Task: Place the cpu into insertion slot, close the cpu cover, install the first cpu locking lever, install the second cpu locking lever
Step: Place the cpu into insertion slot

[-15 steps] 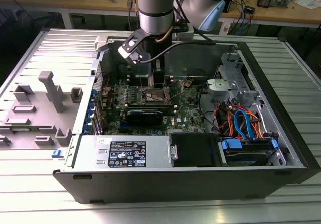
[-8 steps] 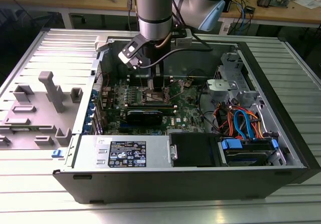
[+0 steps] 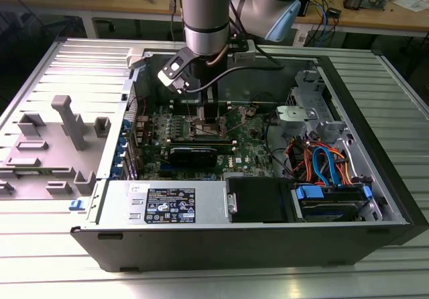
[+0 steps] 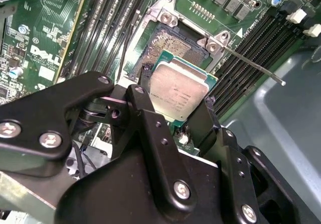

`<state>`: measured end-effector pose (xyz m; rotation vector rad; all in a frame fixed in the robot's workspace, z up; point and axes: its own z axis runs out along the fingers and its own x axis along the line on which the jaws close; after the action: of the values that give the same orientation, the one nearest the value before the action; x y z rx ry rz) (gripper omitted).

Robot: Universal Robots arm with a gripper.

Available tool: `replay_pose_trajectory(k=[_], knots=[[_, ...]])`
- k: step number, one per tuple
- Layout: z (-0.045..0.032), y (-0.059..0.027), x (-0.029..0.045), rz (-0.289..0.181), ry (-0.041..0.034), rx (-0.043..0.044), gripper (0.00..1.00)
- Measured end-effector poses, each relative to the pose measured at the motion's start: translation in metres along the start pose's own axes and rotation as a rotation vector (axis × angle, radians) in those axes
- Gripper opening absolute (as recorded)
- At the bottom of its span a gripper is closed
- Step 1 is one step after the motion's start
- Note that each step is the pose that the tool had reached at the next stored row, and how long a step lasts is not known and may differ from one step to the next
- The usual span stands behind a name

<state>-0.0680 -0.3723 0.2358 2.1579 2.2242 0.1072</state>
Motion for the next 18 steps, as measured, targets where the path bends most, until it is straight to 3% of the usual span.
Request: replay_pose_trajectory(k=[9, 18], knots=[[0.0175, -0.0016, -0.0003, 0.0, 0.0001, -0.0002, 0.54], [0.0263, -0.0034, -0.002, 0.014, -0.0019, -0.0003, 0.54]])
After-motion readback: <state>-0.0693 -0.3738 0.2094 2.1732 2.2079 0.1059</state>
